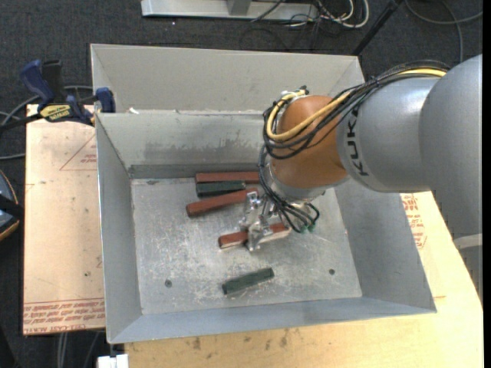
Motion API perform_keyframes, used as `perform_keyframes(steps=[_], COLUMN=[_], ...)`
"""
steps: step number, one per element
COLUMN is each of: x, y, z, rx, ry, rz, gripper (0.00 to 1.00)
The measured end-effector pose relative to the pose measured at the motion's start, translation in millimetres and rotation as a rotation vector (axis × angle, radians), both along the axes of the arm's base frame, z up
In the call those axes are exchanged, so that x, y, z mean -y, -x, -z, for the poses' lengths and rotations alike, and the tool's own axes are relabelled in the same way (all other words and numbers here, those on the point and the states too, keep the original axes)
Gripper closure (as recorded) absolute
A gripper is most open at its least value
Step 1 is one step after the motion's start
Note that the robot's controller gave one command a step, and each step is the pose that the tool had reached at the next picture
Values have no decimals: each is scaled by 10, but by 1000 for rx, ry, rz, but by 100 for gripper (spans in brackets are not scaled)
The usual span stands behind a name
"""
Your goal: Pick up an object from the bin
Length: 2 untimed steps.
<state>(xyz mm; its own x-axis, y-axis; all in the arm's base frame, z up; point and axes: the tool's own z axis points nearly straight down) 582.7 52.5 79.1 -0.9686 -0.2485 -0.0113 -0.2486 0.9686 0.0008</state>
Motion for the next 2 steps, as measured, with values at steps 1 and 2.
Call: perform_keyframes(steps=[1,2], x=[0,3], y=[6,31], z=[-20,-141], rx=[-1,-8], ry=[0,2], rz=[0,0], gripper=[100,100])
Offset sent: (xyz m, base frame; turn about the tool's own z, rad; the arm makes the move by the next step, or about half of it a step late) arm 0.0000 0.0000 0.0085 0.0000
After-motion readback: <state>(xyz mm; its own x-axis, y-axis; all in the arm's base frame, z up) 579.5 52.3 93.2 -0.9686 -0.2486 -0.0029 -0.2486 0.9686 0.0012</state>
